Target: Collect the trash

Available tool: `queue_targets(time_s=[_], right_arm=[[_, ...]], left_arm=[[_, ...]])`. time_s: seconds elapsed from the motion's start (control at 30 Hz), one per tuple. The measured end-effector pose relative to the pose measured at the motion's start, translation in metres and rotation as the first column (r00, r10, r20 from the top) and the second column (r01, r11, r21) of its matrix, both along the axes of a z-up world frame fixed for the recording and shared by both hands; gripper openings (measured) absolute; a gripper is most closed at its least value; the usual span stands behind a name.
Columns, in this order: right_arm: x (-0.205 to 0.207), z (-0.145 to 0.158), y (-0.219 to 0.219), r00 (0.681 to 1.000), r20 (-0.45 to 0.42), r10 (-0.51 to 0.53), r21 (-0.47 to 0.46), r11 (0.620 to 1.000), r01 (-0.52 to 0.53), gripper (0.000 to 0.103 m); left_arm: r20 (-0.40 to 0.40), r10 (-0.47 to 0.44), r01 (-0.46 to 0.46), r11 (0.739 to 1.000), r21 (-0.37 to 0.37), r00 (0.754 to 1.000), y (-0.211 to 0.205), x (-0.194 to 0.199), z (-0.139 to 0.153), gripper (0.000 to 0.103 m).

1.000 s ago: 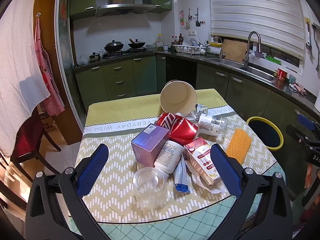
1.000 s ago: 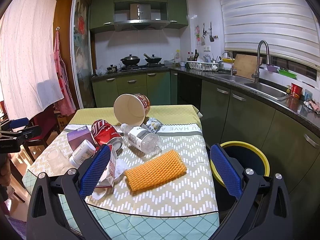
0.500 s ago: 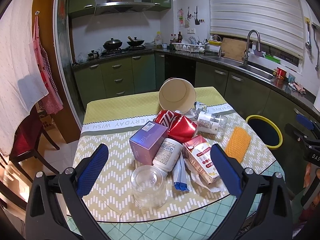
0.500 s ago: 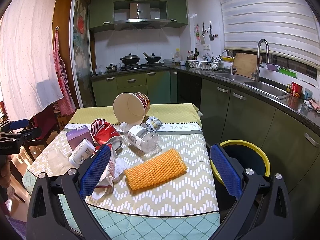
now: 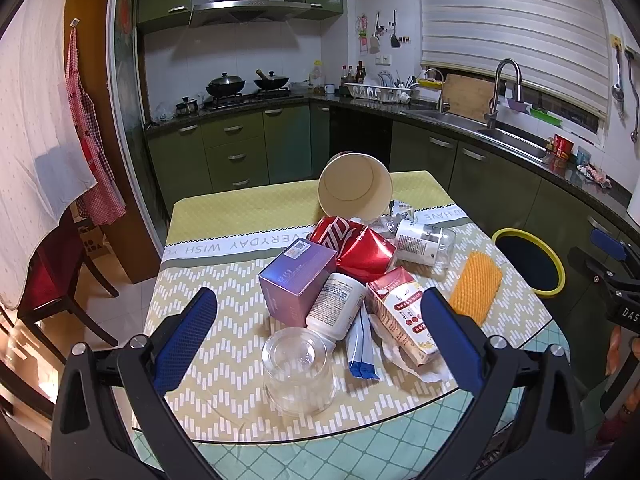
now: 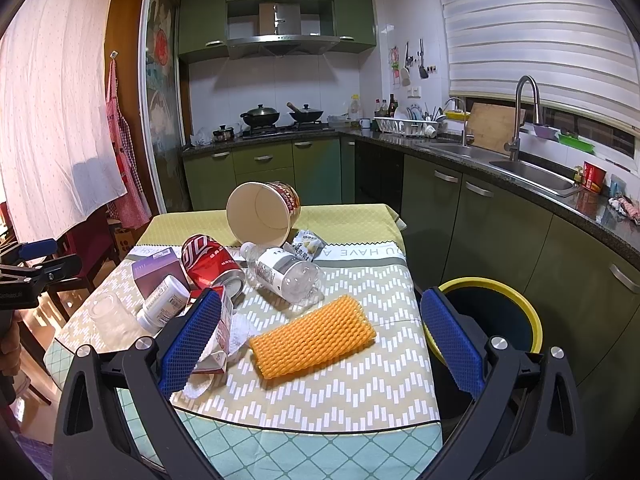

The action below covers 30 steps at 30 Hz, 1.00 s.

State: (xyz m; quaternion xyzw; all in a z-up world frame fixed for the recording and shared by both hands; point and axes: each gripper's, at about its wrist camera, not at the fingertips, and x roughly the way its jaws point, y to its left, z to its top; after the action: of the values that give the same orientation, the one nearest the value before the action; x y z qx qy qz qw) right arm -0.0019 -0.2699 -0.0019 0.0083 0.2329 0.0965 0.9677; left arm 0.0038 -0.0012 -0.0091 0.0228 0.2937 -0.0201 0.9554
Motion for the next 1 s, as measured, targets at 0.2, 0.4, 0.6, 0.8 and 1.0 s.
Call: queue_targets(time_s=[0.2, 0.4, 0.6, 0.8, 1.0], right_arm=[[0.001, -0.0005, 0.0, 1.0, -0.003, -0.001, 0.0, 1.0, 0.001, 0.098], [0.0011, -0.0006, 0.0001, 1.0, -0.003, -0.001, -0.001, 1.0, 0.001, 0.098], [0.0014, -0.001, 0.0003, 1.0, -0.005, -0.001, -0.001, 1.0, 0.001, 0.098], [0.0016, -0.0009, 0.0004, 1.0, -0.005, -0.001, -0.002, 1.0, 0.001, 0.098], [0.0021, -0.0027, 0.0005, 1.0, -0.01, -0.001, 0.0, 1.0, 0.001, 0.098]], left_arm=[[-0.003, 0.001, -0.001, 1.0, -0.002, 1.0, 0.0016, 0.0002, -0.0008, 0.097], [-0.005, 0.001, -0.001, 1.0, -0.002, 1.0, 0.0015, -0.0001, -0.0015, 0.097], [-0.003, 0.001, -0.001, 1.0, -0.001, 1.0, 0.0019, 0.0004, -0.0008, 0.097], [-0.005, 0.001, -0.001, 1.0, -0.001, 1.0, 0.0014, 0.0005, -0.0015, 0.097], [-0.006, 0.001, -0.001, 1.0, -0.002, 1.0, 0.0014, 0.0005, -0.0016, 0.097]])
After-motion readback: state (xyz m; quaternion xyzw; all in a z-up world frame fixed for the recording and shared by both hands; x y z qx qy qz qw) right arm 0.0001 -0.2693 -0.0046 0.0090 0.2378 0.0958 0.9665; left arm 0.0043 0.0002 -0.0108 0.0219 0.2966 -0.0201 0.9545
